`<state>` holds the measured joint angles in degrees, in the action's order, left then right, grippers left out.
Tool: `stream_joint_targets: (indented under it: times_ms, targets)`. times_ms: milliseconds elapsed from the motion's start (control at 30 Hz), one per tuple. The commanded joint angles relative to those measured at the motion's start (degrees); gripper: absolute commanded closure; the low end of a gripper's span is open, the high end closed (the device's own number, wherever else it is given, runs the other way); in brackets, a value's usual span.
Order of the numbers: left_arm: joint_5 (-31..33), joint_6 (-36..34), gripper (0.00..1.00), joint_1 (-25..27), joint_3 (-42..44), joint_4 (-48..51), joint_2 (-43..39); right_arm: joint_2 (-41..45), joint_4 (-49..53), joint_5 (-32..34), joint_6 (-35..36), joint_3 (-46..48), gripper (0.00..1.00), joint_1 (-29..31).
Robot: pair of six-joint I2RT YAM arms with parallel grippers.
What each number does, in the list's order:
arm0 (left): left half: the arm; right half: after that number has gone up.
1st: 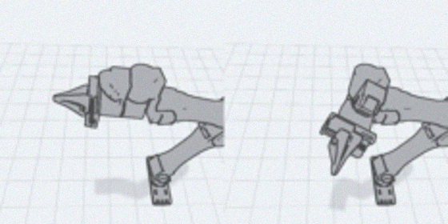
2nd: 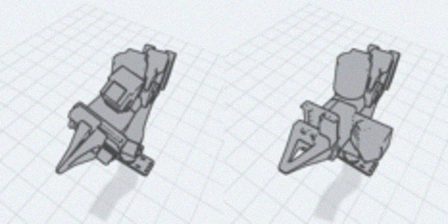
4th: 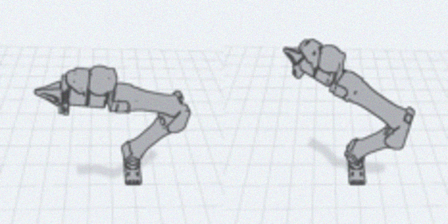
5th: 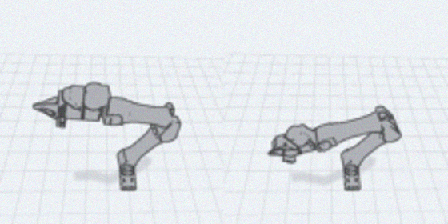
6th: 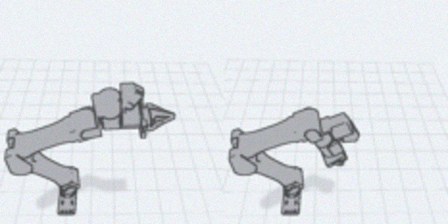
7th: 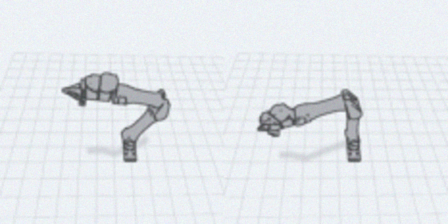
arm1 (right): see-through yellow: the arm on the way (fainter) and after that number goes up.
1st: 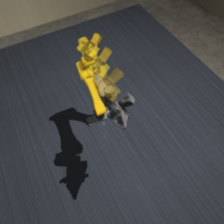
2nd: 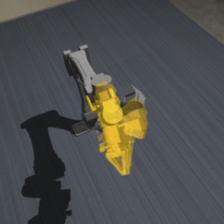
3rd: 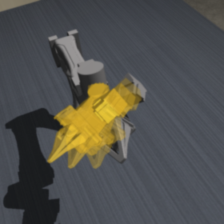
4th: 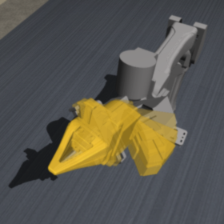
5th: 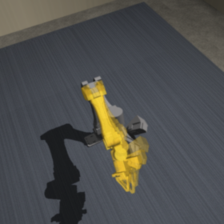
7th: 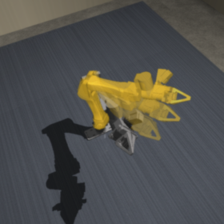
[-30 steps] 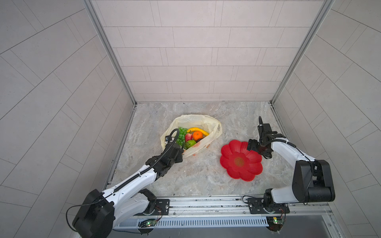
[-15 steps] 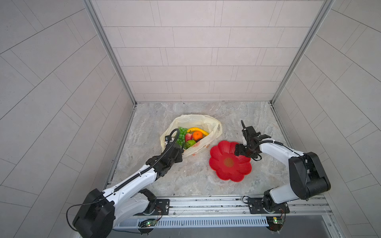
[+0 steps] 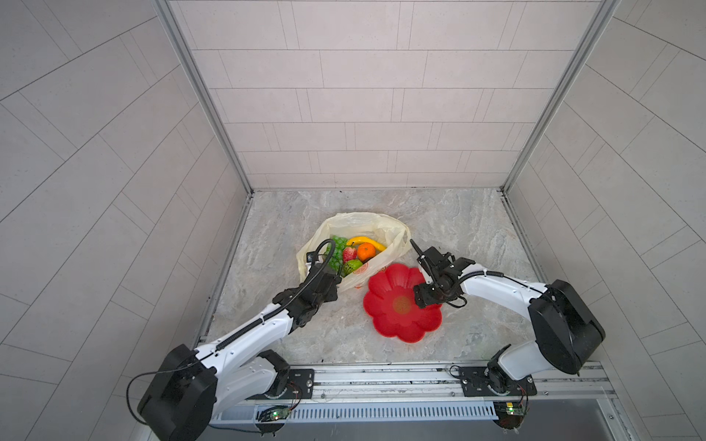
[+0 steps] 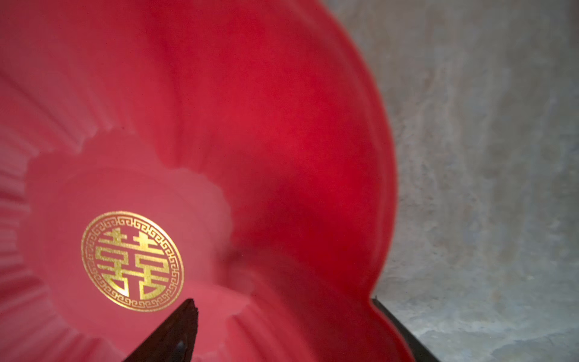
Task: Take the fake fruits out of the plastic bag
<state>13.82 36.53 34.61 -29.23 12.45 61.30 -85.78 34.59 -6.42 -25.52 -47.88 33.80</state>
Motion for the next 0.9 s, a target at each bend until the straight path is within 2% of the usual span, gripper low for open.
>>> stream_joint_targets:
  times_ms: [0, 200, 433, 667, 767, 867]
  targets:
    - [3.1, -1.3, 0.80, 0.3, -0.8, 2.1, -0.3, 0.2, 2.6, 3.2, -1.0, 0.2, 0.17, 4.6]
    - [5.6, -1.9, 0.80, 0.2, -0.8, 3.3, -1.9, 1.6, 4.6, 5.6, -3.1, 0.0, 0.18, 12.1]
    - [5.3, -1.9, 0.76, 0.2, -1.2, 3.4, -0.8, 5.9, 6.8, 7.2, -4.5, 1.3, 0.15, 14.9]
    - [4.2, -1.6, 0.51, 0.2, -0.8, 4.2, -3.2, 13.8, 13.1, 14.8, -2.1, -2.0, 0.10, 14.9]
    - [3.4, 0.6, 0.38, 0.2, -4.7, 11.1, -4.7, 16.9, 14.8, 18.1, -0.1, -6.3, 0.11, 14.9]
    - [8.4, 7.6, 0.24, 0.2, -10.6, 23.4, -5.7, 18.3, 11.2, 18.8, 1.7, -9.6, 0.12, 14.9]
